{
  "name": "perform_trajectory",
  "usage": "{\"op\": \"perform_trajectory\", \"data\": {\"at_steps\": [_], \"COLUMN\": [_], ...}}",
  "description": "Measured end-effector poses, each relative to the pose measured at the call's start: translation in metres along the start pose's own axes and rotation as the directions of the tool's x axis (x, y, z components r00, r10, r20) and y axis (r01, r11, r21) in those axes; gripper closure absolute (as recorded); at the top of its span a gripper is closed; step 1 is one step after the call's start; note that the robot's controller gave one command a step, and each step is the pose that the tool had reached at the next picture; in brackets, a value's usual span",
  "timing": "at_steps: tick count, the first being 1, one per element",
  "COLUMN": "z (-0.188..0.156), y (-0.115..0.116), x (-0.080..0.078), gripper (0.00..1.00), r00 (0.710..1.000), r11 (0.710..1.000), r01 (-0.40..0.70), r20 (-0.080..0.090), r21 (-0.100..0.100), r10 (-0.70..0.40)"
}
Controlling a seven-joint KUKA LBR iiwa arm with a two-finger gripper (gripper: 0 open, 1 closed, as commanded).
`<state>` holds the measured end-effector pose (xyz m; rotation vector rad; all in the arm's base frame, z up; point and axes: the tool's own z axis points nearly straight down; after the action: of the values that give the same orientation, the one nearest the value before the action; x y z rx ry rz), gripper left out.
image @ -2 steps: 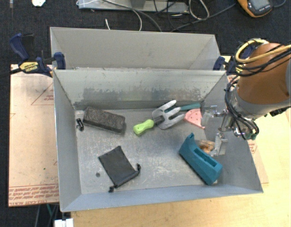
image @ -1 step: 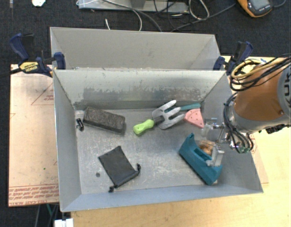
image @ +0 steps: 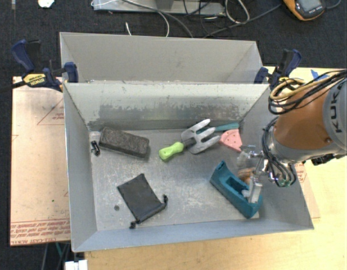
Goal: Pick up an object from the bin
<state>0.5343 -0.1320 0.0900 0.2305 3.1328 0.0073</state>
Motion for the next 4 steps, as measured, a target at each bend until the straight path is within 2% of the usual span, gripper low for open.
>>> {"op": "perform_trajectory", "data": {"at_steps": [1,2,3,4], "z": [-0.026,0.018,0.013,0.013], "y": [0.0,-0.01,0.003,0.003], "x": [0.001,-0.026,0.01,0.01], "gripper": [0.0,0.0,1.0,1.0], "r00": [0.967,0.991,0.895,0.895], "r11": [0.967,0.991,0.895,0.895], "r01": [-0.253,-0.134,-0.446,-0.446], "r20": [0.005,-0.014,0.003,0.003], "r21": [0.001,-0.01,-0.008,-0.008], "r10": [0.253,0.134,0.446,0.446]}}
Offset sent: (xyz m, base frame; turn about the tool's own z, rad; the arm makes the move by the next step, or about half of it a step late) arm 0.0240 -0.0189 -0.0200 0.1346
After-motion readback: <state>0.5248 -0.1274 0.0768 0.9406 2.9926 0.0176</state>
